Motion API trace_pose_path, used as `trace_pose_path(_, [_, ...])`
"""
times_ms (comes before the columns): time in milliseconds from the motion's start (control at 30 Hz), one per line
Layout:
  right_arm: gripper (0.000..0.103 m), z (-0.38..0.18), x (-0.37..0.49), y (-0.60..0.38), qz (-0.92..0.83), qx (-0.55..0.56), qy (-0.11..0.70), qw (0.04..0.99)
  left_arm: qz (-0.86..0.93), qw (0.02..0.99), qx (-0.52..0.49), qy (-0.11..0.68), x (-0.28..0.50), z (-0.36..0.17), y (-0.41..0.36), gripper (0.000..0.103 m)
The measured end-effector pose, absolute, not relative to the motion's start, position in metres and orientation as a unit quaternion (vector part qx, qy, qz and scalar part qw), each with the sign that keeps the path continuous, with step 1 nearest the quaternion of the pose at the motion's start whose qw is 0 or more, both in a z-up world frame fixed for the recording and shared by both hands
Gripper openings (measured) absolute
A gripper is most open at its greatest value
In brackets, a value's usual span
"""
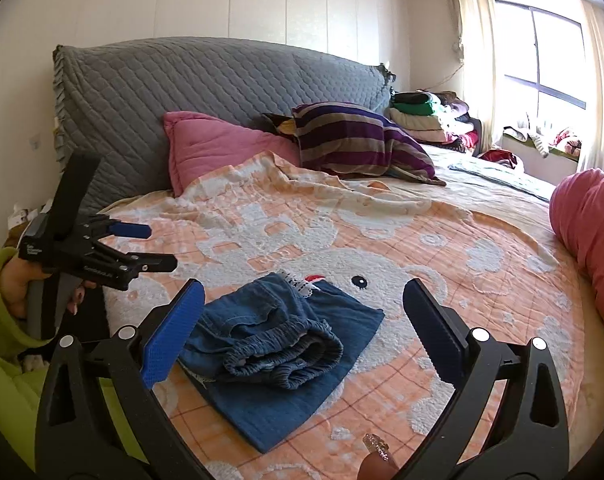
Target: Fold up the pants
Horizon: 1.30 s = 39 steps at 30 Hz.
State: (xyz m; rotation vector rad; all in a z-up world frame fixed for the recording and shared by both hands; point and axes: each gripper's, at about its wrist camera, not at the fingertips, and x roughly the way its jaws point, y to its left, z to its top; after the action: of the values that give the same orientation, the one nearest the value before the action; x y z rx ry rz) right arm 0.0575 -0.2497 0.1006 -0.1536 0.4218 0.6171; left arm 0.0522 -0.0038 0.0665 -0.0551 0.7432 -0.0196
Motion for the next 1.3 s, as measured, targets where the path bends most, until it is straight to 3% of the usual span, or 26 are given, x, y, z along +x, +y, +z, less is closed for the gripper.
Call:
trace_pose_path(567, [0.094, 0.077, 0.077, -0.257, 0.258, -0.064, 0.252, 0.931, -0.011, 0.924, -0.030, 0.380, 0.058, 0.049, -0.006, 0.098])
trace_pose_path(1067, [0.094, 0.021, 0.118, -0.258, 0.228, -0.033, 0.361, 0.903, -0.036, 0.909, -0.034, 0.413, 0.079, 0.016, -0.022, 0.098])
trace_pose_path(1233, [0.084, 0.005, 0.133, -0.257, 0.229, -0.021, 0.391, 0.891, -0.045, 0.904, -0.032, 0.423, 0.090, 0.006, -0.027, 0.098])
trace_pose_path(1300, [0.073, -0.003, 0.141, -0.258, 0.229, -0.014, 0.407, 0.884, -0.047, 0.902, -0.033, 0.428, 0.096, 0.001, -0.028, 0.098])
